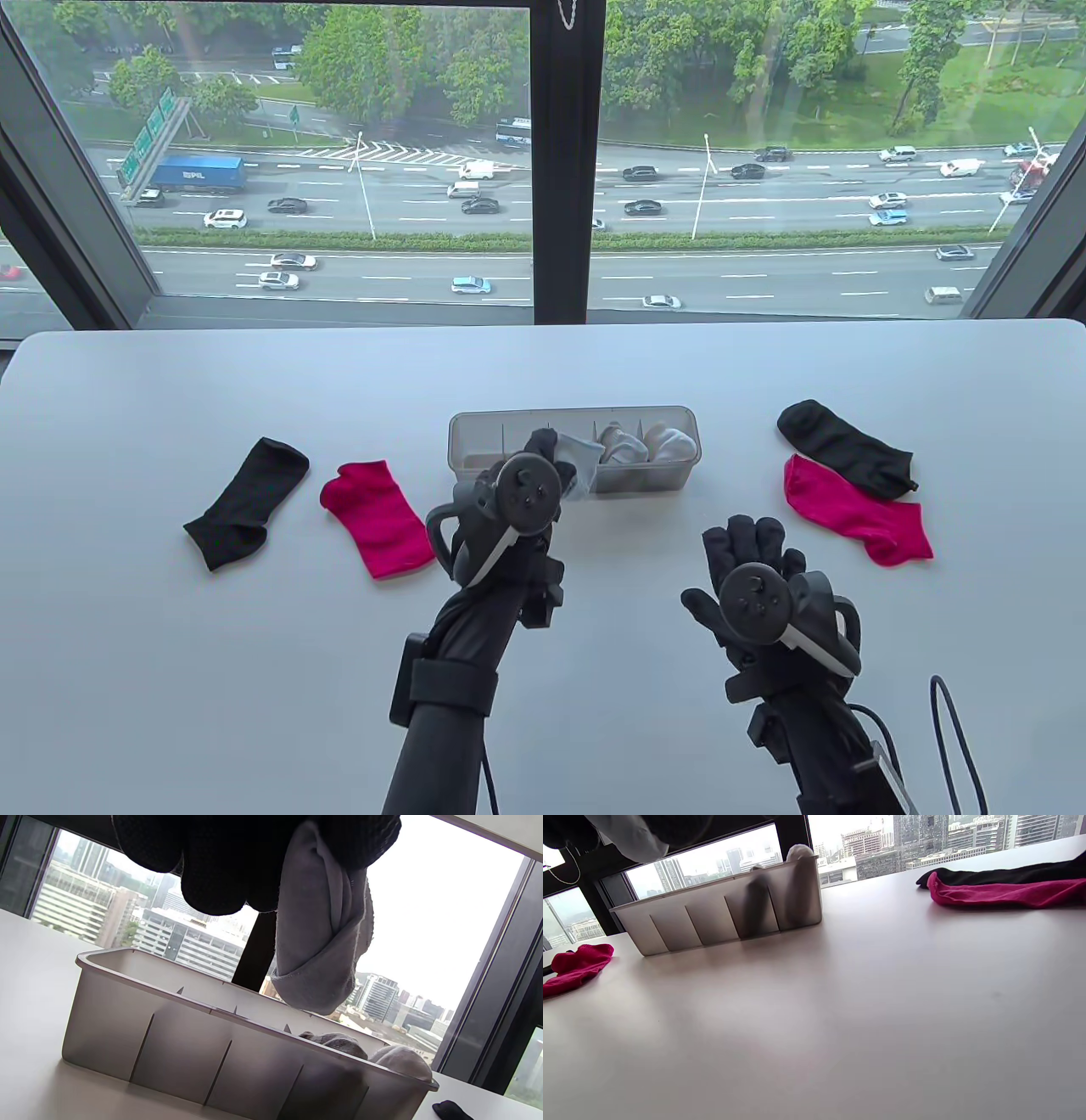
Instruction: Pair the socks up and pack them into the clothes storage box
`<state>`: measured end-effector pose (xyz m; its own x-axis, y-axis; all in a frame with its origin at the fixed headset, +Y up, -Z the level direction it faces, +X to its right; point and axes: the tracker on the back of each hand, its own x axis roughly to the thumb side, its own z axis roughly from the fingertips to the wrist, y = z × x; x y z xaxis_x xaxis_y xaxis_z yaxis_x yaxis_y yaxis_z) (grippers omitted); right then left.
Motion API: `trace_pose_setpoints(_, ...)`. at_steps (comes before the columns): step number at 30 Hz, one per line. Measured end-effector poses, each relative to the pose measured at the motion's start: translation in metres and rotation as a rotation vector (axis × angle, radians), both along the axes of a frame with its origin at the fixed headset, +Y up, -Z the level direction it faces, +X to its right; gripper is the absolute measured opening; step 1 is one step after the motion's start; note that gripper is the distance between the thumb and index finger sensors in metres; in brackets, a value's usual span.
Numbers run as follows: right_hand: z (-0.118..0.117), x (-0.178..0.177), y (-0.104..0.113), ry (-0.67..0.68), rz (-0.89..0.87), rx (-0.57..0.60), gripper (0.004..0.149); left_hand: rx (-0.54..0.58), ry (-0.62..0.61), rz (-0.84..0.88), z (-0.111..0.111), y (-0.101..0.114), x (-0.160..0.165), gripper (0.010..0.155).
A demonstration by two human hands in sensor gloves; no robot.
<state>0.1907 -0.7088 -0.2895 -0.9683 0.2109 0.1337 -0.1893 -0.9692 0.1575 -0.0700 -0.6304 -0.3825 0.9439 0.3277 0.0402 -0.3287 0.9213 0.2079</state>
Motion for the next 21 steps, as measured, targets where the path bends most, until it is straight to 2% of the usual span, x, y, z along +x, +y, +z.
trace_pose_setpoints(4, -0.001, 0.000, -0.006, -0.004, 0.038, -0.017, 0.075, -0.029, 0.078, -0.069, -0.034, -0.004, 0.018, 0.051)
trace_pose_setpoints(7, -0.002, -0.001, -0.007, -0.003, 0.037, -0.032, 0.076, -0.083, 0.118, -0.046, -0.055, -0.019, 0.026, 0.057)
trace_pose_setpoints(10, -0.004, 0.000, -0.007, -0.004, 0.017, -0.047, 0.076, -0.127, 0.165, -0.132, -0.071, -0.036, 0.034, 0.056)
trace_pose_setpoints(17, -0.005, 0.002, -0.006, -0.006, -0.006, -0.052, 0.076, -0.227, 0.144, -0.250, -0.086, -0.061, 0.048, 0.040)
trace_pose_setpoints(21, -0.005, 0.003, -0.006, -0.003, -0.013, -0.050, 0.075, -0.244, 0.092, -0.295, -0.079, -0.057, 0.041, 0.046)
